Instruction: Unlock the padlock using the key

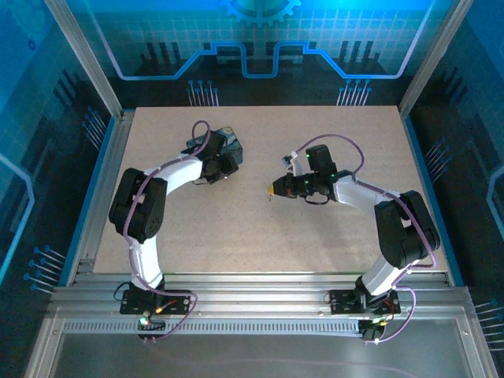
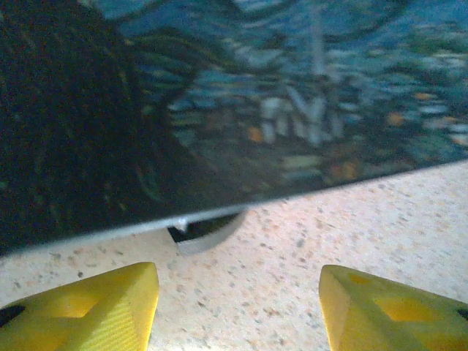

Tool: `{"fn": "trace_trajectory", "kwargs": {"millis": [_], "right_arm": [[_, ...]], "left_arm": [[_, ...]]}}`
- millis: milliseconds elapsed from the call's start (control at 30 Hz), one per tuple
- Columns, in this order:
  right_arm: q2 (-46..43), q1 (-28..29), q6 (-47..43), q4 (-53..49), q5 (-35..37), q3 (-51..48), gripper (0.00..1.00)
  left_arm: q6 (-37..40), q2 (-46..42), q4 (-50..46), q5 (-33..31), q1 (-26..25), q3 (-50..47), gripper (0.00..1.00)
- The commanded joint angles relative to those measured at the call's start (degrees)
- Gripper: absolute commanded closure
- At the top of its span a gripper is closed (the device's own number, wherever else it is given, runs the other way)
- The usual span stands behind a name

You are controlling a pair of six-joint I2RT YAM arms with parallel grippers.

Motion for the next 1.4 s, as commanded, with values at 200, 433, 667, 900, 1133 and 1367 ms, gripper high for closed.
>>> {"fn": "trace_trajectory", "kwargs": {"millis": [200,433,667,900,1133,1367], "right_arm": [[1.53,0.08,-1.68,-0.74,-1.71,1.31,1.00],[3.65,0.24,-1.14,0.80,-2.78,1.90,1.00],[4.00,0.04,-2.19,0.21,-3.16,1.99,1.00],[4.89,-0.32,-2.20,0.77,-3.59,2.13,1.00],[5.96,-0.36,-1.94,0.84,-3.97,3.04,1.00],[6.60,-0.27,-1.87,0.30,-4.21,4.13,1.00]], "left_arm": [[-0.54,3.07,-1.32,-7.39,-1.77,3.55,0.39],[-4.30,4.84,-7.66,-14.67,-3.91,6.89,0.38],[-5.48,5.66,-11.50,-16.24,-3.92,8.77,0.38],[-5.79,5.94,-15.37,-16.99,-3.54,9.45,0.36],[-5.21,5.30,-17.21,-16.57,-2.51,9.45,0.41],[-2.32,-0.25,-14.23,-14.70,-2.28,6.21,0.46]]}}
